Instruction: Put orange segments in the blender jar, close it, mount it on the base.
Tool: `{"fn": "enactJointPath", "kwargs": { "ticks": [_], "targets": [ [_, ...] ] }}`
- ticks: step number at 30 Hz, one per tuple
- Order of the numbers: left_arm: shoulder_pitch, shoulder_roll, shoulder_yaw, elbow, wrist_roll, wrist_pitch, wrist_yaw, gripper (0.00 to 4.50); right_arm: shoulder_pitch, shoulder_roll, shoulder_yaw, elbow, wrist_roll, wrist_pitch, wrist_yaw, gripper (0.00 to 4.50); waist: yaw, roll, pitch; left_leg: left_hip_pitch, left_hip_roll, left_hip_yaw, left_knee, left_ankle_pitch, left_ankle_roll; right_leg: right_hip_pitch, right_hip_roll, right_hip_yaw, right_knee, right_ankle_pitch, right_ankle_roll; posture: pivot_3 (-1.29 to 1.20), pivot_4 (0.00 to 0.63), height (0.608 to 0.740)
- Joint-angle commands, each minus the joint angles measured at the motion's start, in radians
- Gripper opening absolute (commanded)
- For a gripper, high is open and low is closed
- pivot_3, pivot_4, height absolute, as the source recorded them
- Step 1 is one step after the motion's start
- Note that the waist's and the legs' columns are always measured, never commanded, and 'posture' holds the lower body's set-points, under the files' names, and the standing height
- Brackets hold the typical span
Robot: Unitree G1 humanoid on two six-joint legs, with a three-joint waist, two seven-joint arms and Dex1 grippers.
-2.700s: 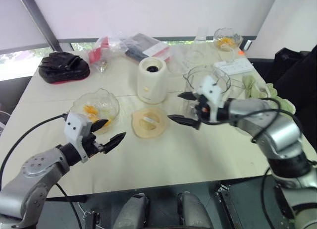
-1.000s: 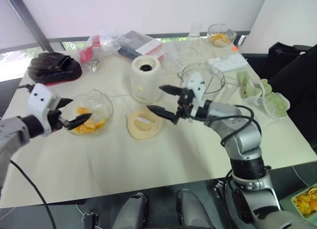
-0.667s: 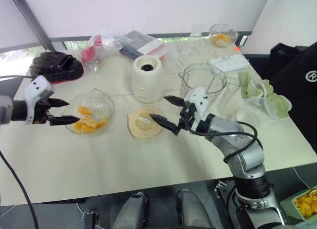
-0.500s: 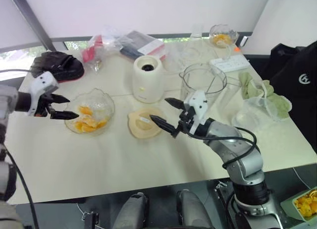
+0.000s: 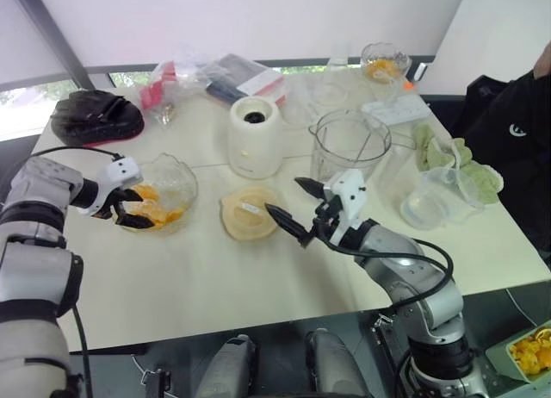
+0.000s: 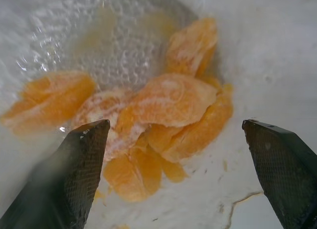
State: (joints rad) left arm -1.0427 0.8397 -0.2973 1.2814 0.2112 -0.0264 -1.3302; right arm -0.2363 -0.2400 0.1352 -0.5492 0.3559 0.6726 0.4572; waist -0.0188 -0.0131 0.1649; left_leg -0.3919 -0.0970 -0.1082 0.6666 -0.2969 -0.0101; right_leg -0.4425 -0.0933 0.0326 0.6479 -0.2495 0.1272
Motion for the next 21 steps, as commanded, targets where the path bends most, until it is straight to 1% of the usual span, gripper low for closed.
{"fn": "enactJointPath", "kwargs": {
  "ticks": [1, 9, 13, 19, 21],
  "targets": [
    [-0.046, 0.001, -0.008, 0.010, 0.047, -0.014, 0.007, 4.50, -0.028, -0.009, -0.015, -0.010, 0.034, -0.001, 0.015, 4.48, 0.001, -0.001, 0.000, 0.000, 0.000, 0.000, 0.000, 0.000, 0.000, 0.000, 0.000, 0.000, 0.000, 0.000, 0.000, 0.00, 0.150, 0.740],
    [-0.064, -0.018, -0.056, 0.026, 0.149, -0.021, -0.009, 4.50, -0.104, -0.093, -0.090, 0.043, 0.142, 0.076, 0.095, 4.48, 0.000, -0.001, 0.000, 0.000, 0.000, 0.000, 0.001, 0.000, 0.000, 0.000, 0.000, 0.000, 0.000, 0.000, 0.000, 0.00, 0.150, 0.740],
    [-0.055, -0.045, -0.048, 0.036, 0.167, -0.018, 0.049, 4.50, -0.135, -0.148, -0.089, 0.074, 0.151, 0.085, 0.133, 4.48, -0.001, -0.001, 0.000, 0.000, 0.000, 0.000, 0.000, 0.000, 0.000, 0.000, 0.000, 0.000, 0.000, 0.000, 0.000, 0.00, 0.150, 0.740],
    [-0.057, -0.097, -0.014, 0.048, 0.153, 0.001, 0.143, 4.50, -0.158, -0.158, -0.087, 0.089, 0.147, 0.081, 0.119, 4.48, 0.003, -0.001, 0.000, 0.000, 0.000, 0.000, 0.001, 0.000, 0.000, 0.000, 0.000, 0.000, 0.001, 0.000, 0.000, 0.00, 0.150, 0.740],
    [-0.059, -0.110, -0.004, 0.050, 0.147, 0.015, 0.151, 4.50, -0.152, -0.161, -0.087, 0.079, 0.147, 0.082, 0.113, 4.48, 0.006, -0.001, 0.000, 0.000, 0.000, 0.000, 0.002, 0.000, 0.000, 0.001, -0.001, 0.000, 0.001, 0.000, 0.000, 0.00, 0.150, 0.740]
  ]
}}
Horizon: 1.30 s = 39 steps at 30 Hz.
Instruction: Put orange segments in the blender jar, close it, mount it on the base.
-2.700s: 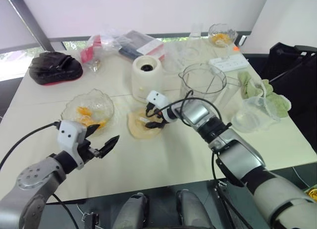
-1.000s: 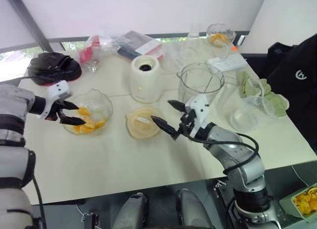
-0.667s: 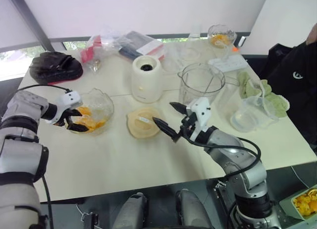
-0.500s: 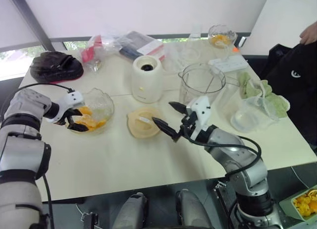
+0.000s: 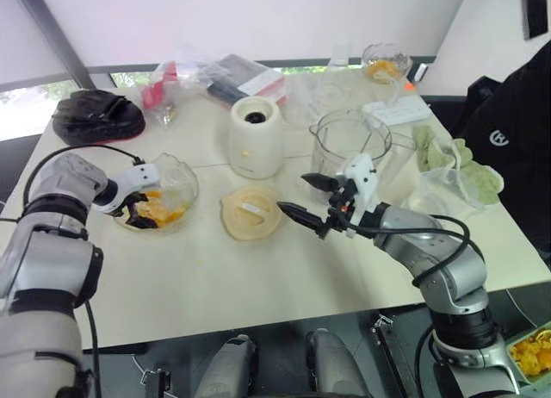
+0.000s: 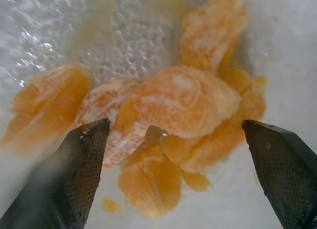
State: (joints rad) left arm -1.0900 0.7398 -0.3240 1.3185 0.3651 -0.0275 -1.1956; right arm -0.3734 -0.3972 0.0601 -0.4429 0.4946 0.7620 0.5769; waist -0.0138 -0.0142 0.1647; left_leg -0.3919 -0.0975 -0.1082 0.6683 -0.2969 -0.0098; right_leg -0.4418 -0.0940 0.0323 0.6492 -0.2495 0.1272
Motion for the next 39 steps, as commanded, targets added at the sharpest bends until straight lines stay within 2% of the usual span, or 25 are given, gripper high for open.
{"fn": "enactJointPath", "kwargs": {
  "ticks": [1, 7, 10, 17, 18, 36, 39],
  "targets": [
    [-0.011, -0.017, 0.023, 0.015, -0.005, 0.021, 0.026, 4.50, -0.012, -0.005, -0.010, -0.031, 0.006, -0.007, -0.011, 4.48, 0.001, 0.000, 0.000, 0.000, 0.000, 0.000, 0.000, 0.000, 0.000, 0.000, 0.000, 0.000, 0.000, 0.000, 0.000, 0.00, 0.150, 0.740],
    [0.003, -0.049, 0.025, 0.021, 0.001, 0.044, 0.051, 4.50, 0.002, -0.011, -0.009, -0.049, -0.002, 0.000, -0.044, 4.48, 0.000, 0.000, 0.000, 0.000, 0.000, 0.000, 0.000, 0.000, 0.000, 0.000, 0.000, 0.000, 0.001, 0.000, 0.000, 0.00, 0.150, 0.740],
    [0.007, -0.057, 0.027, 0.019, 0.007, 0.041, 0.051, 3.78, 0.005, -0.013, -0.009, -0.054, 0.001, 0.004, -0.057, 4.50, 0.000, 0.000, 0.000, 0.000, 0.000, 0.000, 0.000, 0.000, 0.000, 0.000, 0.000, 0.000, 0.001, 0.000, 0.000, 0.00, 0.150, 0.740],
    [0.008, -0.062, 0.024, 0.017, 0.012, 0.032, 0.049, 0.24, -0.002, -0.012, -0.008, -0.043, 0.001, 0.002, -0.070, 4.50, -0.002, 0.000, 0.000, 0.000, 0.000, 0.000, 0.001, 0.000, -0.001, 0.000, 0.000, 0.000, 0.001, 0.000, 0.000, 0.00, 0.150, 0.740],
    [0.010, -0.062, 0.024, 0.017, 0.013, 0.031, 0.049, 0.04, -0.001, -0.013, -0.007, -0.043, 0.001, 0.002, -0.071, 4.50, -0.003, 0.000, 0.000, 0.000, 0.000, 0.000, 0.001, 0.001, -0.001, 0.000, 0.000, 0.000, 0.001, 0.000, 0.000, 0.00, 0.150, 0.740],
    [-0.023, -0.041, 0.099, -0.006, -0.044, 0.041, -0.017, 0.04, -0.046, -0.030, 0.010, 0.015, -0.006, -0.008, -0.027, 4.50, -0.005, 0.000, 0.000, 0.000, 0.000, 0.000, 0.001, 0.001, -0.001, 0.000, 0.000, 0.000, 0.001, 0.000, 0.000, 0.00, 0.150, 0.740],
    [-0.039, -0.045, 0.101, -0.011, -0.047, 0.040, -0.023, 1.29, -0.061, -0.032, 0.015, 0.033, -0.012, -0.012, -0.012, 4.50, -0.004, 0.000, 0.000, 0.000, 0.000, 0.000, 0.001, 0.001, -0.001, 0.000, 0.000, 0.000, 0.001, 0.000, 0.000, 0.00, 0.150, 0.740]
  ]
}}
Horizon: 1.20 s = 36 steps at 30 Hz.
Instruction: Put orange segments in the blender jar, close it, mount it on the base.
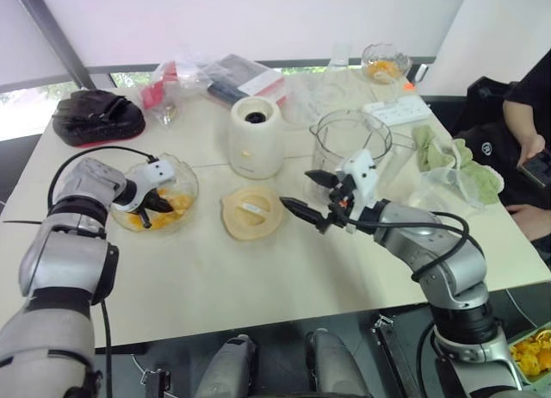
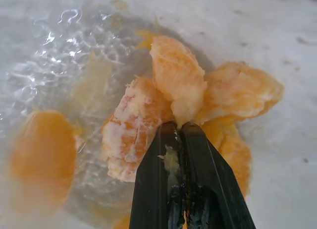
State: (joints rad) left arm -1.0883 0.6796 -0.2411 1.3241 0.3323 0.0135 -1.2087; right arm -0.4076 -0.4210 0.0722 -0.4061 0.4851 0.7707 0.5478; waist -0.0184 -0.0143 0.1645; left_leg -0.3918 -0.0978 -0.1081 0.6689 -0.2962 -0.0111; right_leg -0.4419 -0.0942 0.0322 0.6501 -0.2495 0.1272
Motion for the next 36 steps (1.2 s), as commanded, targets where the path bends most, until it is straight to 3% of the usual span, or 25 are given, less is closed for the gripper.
{"fn": "enactJointPath", "kwargs": {
  "ticks": [1, 4, 22, 36],
  "targets": [
    [-0.043, 0.013, 0.015, -0.020, -0.011, -0.006, -0.010, 1.76, -0.032, -0.009, 0.005, 0.003, -0.005, -0.023, 0.022, 4.50, 0.001, 0.000, 0.000, 0.000, 0.000, 0.000, 0.000, 0.000, 0.000, 0.000, 0.000, 0.000, 0.000, 0.000, 0.000, 0.00, 0.150, 0.740],
    [-0.048, 0.005, 0.007, -0.023, -0.007, -0.014, -0.027, 3.31, -0.046, -0.008, 0.010, 0.017, -0.011, -0.026, 0.033, 4.50, 0.000, 0.000, 0.000, 0.000, 0.000, 0.000, 0.000, 0.000, 0.000, 0.000, 0.000, 0.000, 0.000, 0.000, 0.000, 0.00, 0.150, 0.740],
    [-0.038, -0.074, 0.000, -0.012, 0.002, -0.009, 0.039, 3.31, -0.063, -0.013, 0.008, 0.025, -0.031, -0.017, 0.046, 4.50, 0.002, 0.000, 0.000, 0.000, 0.000, 0.000, 0.001, 0.000, 0.000, 0.000, 0.000, 0.000, 0.001, 0.000, 0.000, 0.00, 0.150, 0.740],
    [-0.014, -0.072, -0.022, -0.006, 0.019, 0.002, 0.003, 3.31, -0.063, -0.018, 0.002, 0.021, -0.032, -0.015, 0.024, 4.50, 0.005, 0.000, 0.000, 0.000, -0.001, 0.000, 0.002, 0.000, 0.000, 0.001, -0.001, 0.000, 0.001, 0.000, 0.000, 0.00, 0.150, 0.740]
  ]
}}
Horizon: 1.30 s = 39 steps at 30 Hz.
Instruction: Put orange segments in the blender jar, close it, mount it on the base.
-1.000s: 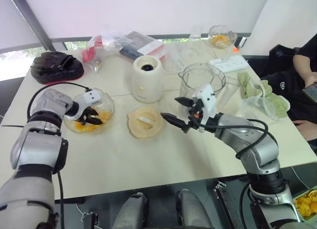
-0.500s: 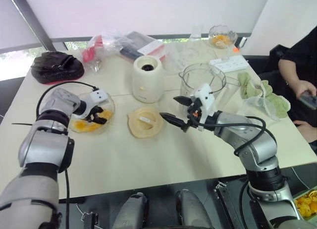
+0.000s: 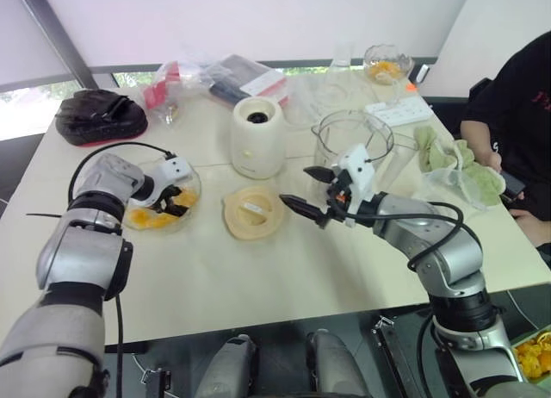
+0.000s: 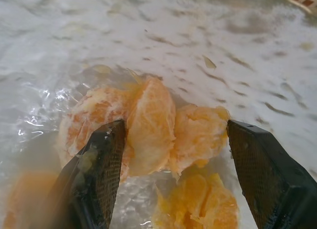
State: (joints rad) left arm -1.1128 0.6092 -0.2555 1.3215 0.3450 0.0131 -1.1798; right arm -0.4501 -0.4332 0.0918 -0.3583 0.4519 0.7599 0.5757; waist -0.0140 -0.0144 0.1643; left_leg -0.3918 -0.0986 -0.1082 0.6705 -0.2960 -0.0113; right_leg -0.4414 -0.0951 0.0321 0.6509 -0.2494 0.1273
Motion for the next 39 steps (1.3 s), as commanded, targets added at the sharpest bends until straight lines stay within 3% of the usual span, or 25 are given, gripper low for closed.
{"fn": "enactJointPath", "kwargs": {
  "ticks": [1, 6, 8, 13, 15, 19, 22, 24, 39],
  "targets": [
    [0.013, -0.002, -0.008, -0.004, 0.007, 0.001, -0.024, 3.31, -0.022, -0.006, -0.017, -0.025, 0.000, -0.005, -0.005, 4.50, 0.000, 0.000, 0.000, 0.000, 0.000, 0.000, 0.000, 0.000, 0.000, 0.000, 0.000, 0.000, 0.000, 0.000, 0.000, 0.00, 0.150, 0.740],
    [0.024, -0.002, -0.008, -0.005, 0.007, -0.003, -0.020, 3.31, -0.029, -0.004, -0.017, -0.015, -0.003, -0.008, -0.007, 4.50, 0.000, 0.000, 0.000, 0.000, 0.000, 0.000, 0.000, 0.000, 0.000, 0.000, 0.000, 0.000, 0.000, 0.000, 0.000, 0.00, 0.150, 0.740],
    [0.026, -0.002, -0.007, -0.006, 0.006, -0.002, -0.017, 2.80, -0.030, -0.003, -0.016, -0.014, -0.004, -0.008, -0.007, 4.50, 0.000, 0.000, 0.000, 0.000, 0.000, 0.000, 0.000, 0.000, 0.000, 0.000, 0.000, 0.000, 0.000, 0.000, 0.000, 0.00, 0.150, 0.740],
    [0.032, -0.005, -0.004, -0.008, 0.002, -0.002, -0.020, 2.80, -0.033, 0.000, -0.015, -0.011, -0.006, -0.009, -0.009, 4.50, 0.000, 0.000, 0.000, 0.000, 0.000, 0.000, 0.000, 0.000, 0.000, 0.000, 0.000, 0.000, 0.000, 0.000, 0.000, 0.00, 0.150, 0.740],
    [0.033, -0.006, -0.003, -0.008, 0.001, -0.003, -0.020, 2.34, -0.035, 0.000, -0.014, -0.010, -0.006, -0.009, -0.010, 4.50, 0.000, 0.000, 0.000, 0.000, 0.000, 0.000, 0.001, 0.000, 0.000, 0.000, 0.000, 0.000, 0.000, 0.000, 0.000, 0.00, 0.150, 0.740],
    [0.034, -0.011, -0.002, -0.010, -0.002, -0.002, -0.025, 2.34, -0.039, 0.001, -0.014, -0.006, -0.007, -0.011, -0.009, 4.50, 0.000, 0.000, 0.000, 0.000, 0.000, 0.000, 0.002, 0.000, 0.000, 0.000, 0.000, 0.000, 0.001, 0.000, 0.000, 0.00, 0.150, 0.740],
    [0.034, -0.012, -0.001, -0.011, -0.004, -0.003, -0.021, 1.59, -0.039, 0.001, -0.014, -0.005, -0.008, -0.011, -0.009, 4.50, 0.000, 0.000, 0.000, 0.000, 0.000, 0.000, 0.004, -0.001, 0.001, 0.002, 0.000, -0.001, 0.001, 0.000, 0.000, 0.00, 0.150, 0.740],
    [0.034, -0.012, -0.002, -0.012, -0.003, -0.004, -0.010, 0.66, -0.042, 0.003, -0.014, -0.002, -0.010, -0.012, -0.009, 4.50, 0.000, 0.000, 0.000, 0.000, 0.000, 0.000, 0.006, -0.001, 0.002, 0.002, 0.000, -0.001, 0.001, 0.000, 0.000, 0.00, 0.150, 0.740],
    [0.018, -0.001, 0.039, -0.019, -0.041, 0.001, 0.014, 0.66, -0.054, 0.008, -0.009, 0.013, -0.017, -0.018, -0.006, 4.50, 0.001, 0.000, 0.000, 0.000, 0.000, -0.001, 0.009, -0.001, 0.002, 0.003, 0.000, -0.001, 0.004, 0.000, 0.000, 0.00, 0.150, 0.740]
  ]
}}
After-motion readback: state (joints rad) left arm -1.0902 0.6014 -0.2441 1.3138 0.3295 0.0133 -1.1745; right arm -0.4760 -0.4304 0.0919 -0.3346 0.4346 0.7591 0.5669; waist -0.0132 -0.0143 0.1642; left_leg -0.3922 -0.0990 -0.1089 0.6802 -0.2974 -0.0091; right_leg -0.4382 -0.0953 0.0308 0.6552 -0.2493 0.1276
